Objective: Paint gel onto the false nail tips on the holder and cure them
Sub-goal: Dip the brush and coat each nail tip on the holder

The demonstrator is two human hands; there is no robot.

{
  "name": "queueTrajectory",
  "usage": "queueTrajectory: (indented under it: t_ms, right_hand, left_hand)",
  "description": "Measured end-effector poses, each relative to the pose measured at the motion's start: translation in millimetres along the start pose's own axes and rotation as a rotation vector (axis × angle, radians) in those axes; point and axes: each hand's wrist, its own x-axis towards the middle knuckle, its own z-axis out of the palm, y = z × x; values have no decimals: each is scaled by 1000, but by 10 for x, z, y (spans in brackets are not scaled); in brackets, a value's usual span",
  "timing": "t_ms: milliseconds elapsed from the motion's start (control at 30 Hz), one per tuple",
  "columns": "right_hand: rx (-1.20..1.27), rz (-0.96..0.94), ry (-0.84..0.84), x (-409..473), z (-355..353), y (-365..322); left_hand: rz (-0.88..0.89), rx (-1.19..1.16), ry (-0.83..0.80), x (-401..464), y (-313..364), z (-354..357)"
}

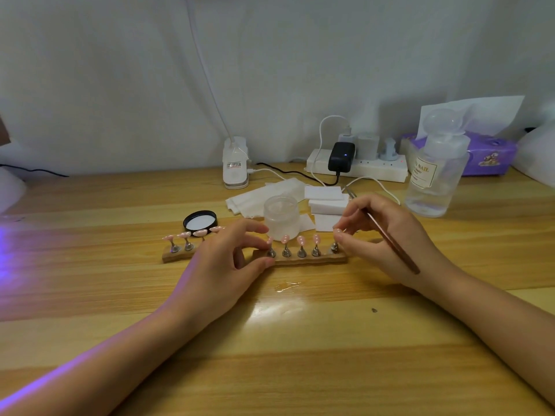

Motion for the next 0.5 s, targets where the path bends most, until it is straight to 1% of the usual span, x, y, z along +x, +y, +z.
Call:
queueTrajectory:
  t_ms: [67,167,233,300,367,500]
  right_hand:
    - [81,27,45,9,-13,10]
    - [108,16,108,-1,-4,-25]
    - [101,-22,122,-22,34,-86]
    - [84,-93,111,-52,96,-166]
    - [71,-180,83,-86,167,-239]
    - [69,-314,12,-162,309,-339]
  left_hand:
    - [-6,-3,6,-7,0,1]
    - [22,10,63,-26,25,16]
    - [86,21,153,-32,60,16]
    - [191,45,212,-32,109,2]
    - [281,79,203,-38,130,1]
    - [328,75,149,-36,117,18]
